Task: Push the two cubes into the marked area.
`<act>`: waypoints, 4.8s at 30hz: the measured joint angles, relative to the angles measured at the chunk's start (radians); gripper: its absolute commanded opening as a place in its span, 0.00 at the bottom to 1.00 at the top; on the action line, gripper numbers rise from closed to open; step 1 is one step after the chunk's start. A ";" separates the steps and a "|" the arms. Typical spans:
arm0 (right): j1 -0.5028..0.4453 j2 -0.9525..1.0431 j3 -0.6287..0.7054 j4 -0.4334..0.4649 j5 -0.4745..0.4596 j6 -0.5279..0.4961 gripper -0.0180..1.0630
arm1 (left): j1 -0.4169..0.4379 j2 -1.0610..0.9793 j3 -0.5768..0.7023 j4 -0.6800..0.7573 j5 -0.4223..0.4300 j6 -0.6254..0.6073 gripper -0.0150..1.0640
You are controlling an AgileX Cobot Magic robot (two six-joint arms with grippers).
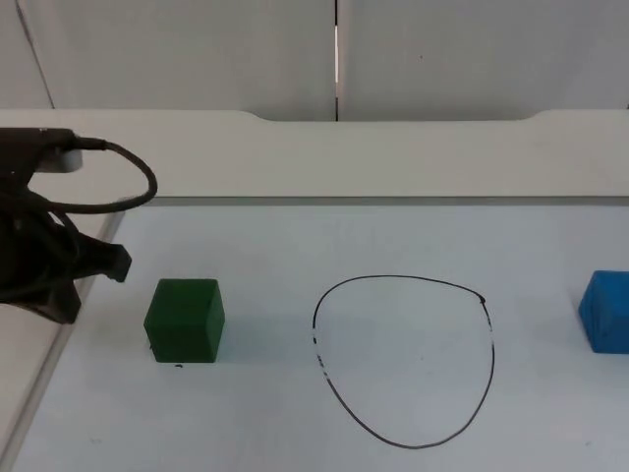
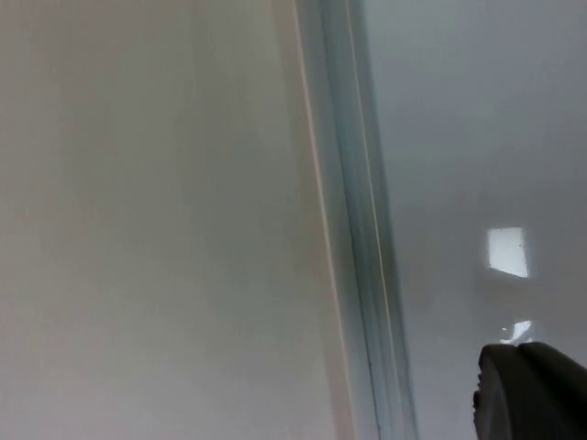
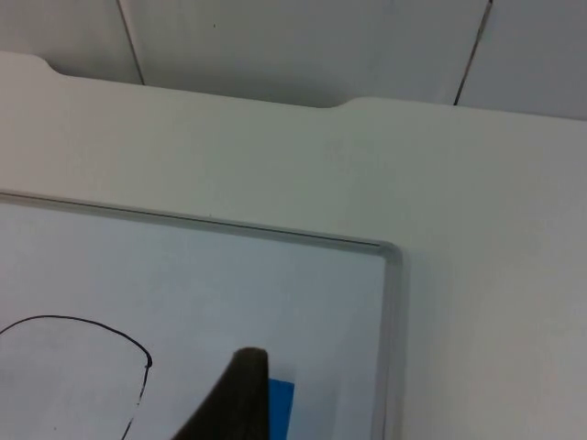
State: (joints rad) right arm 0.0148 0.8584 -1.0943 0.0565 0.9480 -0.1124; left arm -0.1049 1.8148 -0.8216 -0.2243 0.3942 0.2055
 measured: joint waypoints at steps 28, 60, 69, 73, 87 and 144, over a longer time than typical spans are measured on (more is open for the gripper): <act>0.000 0.000 0.000 0.000 0.006 0.006 0.96 | -0.151 0.049 -0.002 -0.081 -0.054 -0.056 0.01; 0.000 0.000 0.000 0.002 0.022 0.019 0.96 | -0.226 0.049 -0.002 -0.093 -0.079 -0.102 0.01; 0.000 0.000 0.000 0.002 0.023 0.019 0.96 | -0.226 0.049 -0.002 -0.093 -0.079 -0.102 0.01; 0.000 0.000 0.000 0.002 0.023 0.019 0.96 | -0.232 0.049 -0.002 -0.093 -0.084 -0.105 0.01; 0.000 0.000 0.000 0.002 0.023 0.019 0.96 | -0.262 0.049 -0.002 -0.093 -0.113 -0.103 0.01; 0.000 0.000 0.000 0.004 0.037 0.026 0.96 | -0.380 0.049 -0.002 -0.138 -0.189 -0.099 0.01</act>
State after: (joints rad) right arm 0.0148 0.8584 -1.0943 0.0603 0.9847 -0.0859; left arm -0.4850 1.8642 -0.8234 -0.3620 0.2050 0.1066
